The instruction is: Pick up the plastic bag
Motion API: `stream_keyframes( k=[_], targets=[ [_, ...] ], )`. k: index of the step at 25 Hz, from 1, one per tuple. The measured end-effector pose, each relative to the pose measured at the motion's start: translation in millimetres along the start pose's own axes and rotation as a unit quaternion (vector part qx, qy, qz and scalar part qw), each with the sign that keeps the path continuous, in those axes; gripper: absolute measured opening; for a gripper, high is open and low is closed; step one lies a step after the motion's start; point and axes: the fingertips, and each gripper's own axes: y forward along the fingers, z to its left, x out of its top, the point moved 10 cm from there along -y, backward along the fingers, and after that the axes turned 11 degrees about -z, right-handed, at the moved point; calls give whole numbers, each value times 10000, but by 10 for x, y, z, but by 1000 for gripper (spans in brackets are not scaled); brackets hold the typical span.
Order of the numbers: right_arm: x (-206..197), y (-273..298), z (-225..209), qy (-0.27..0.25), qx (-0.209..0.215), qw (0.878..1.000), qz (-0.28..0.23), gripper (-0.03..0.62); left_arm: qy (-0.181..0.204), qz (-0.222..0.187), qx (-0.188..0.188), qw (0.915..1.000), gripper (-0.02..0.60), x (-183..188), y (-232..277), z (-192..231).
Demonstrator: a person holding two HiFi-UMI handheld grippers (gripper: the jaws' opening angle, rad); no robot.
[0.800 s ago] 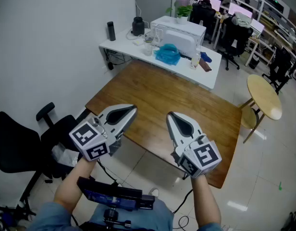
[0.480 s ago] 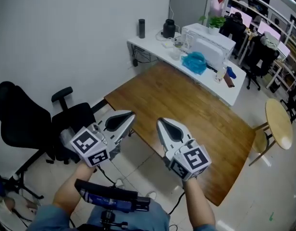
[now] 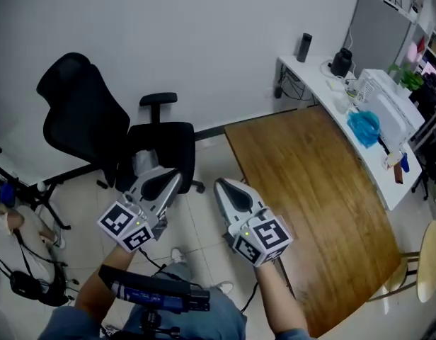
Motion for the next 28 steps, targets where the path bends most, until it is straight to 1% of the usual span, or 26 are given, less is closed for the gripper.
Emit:
stream_keyframes(
  k=[2,5,6,7,10,14,16,17,18,20,24,26,28],
  targets=[
    [-194,224,110,207,213,9995,84,25,6,-15,317,9995,26,-35,-211,197],
    [-469,502,215,526,386,9976,224,26,92,-49,611,9981,26,-95,-432,417],
    [-561,591,246,629,437,9967,272,41,121,-47,662,9977,26,-115,-488,490],
    [-658,679,278,734,475,9956,324,72,129,-36,691,9975,26,-141,-537,574],
    [-992,912,366,1040,449,9923,493,75,44,43,735,9973,26,-253,-653,866],
    [-1556,1097,367,1476,202,9856,801,75,-12,222,758,9969,26,-440,-760,1198],
    [-1871,1142,321,1707,24,9802,1001,75,-118,332,745,9966,27,-569,-784,1343],
    [-2025,1161,300,1844,-69,9766,1106,84,-180,388,731,9964,28,-634,-791,1414],
    [-2174,1181,287,1988,-165,9724,1208,110,-227,441,713,9962,27,-693,-798,1488],
    [-2458,1217,275,2243,-376,9641,1374,121,-284,549,671,9958,28,-795,-810,1642],
    [-2970,1254,211,2600,-803,9506,1493,123,-417,734,539,9950,28,-1015,-801,1939],
    [-3201,1227,174,2770,-952,9437,1539,161,-529,797,458,9944,28,-1130,-803,2041],
    [-3402,1180,142,2926,-1105,9369,1563,161,-604,884,408,9934,28,-1239,-812,2115]
  ],
)
